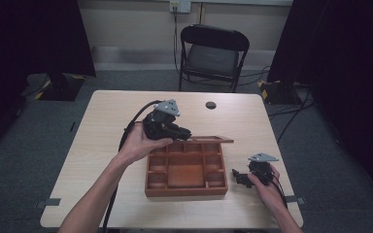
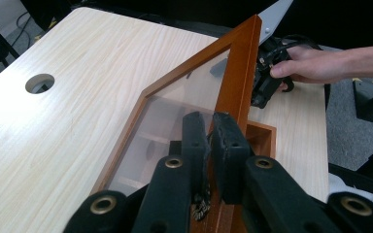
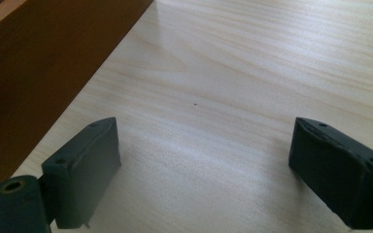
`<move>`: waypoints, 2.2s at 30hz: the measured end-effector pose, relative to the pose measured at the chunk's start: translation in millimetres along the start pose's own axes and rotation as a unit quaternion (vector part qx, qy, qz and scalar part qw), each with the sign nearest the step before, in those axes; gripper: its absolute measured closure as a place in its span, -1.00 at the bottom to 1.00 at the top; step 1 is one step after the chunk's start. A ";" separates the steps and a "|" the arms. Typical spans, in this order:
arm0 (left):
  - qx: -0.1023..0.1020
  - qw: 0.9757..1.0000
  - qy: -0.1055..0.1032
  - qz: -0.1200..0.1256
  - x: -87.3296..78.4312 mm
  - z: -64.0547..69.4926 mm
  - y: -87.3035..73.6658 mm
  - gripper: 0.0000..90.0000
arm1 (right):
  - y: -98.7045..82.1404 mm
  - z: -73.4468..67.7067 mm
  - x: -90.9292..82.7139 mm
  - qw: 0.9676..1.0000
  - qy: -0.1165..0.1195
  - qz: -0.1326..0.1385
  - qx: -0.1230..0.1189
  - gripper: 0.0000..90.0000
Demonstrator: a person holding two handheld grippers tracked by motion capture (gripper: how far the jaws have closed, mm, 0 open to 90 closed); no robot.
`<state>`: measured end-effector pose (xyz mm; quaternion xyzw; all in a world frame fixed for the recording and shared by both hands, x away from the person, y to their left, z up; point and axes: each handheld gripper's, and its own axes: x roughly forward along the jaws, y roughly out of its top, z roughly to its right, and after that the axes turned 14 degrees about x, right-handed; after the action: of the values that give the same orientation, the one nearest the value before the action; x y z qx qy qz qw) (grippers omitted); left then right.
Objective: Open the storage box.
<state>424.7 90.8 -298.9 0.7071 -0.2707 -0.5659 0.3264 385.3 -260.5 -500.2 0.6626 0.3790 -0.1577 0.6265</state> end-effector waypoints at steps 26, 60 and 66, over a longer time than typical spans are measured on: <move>0.000 1.000 0.004 0.001 0.3 0.2 0.7 0.88 | 0.0 0.0 0.0 1.000 0.000 0.000 0.000 -0.77; 0.003 1.000 0.006 0.000 0.0 0.1 1.2 0.88 | 0.0 0.0 0.0 1.000 0.000 0.000 0.000 -0.77; 0.004 1.000 0.007 -0.003 0.0 0.6 1.7 0.88 | 0.0 0.0 0.0 1.000 0.000 0.000 0.000 -0.77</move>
<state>424.0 89.7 -297.7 0.7134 -0.2685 -0.5607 0.3233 385.3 -260.4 -500.1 0.6626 0.3791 -0.1578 0.6263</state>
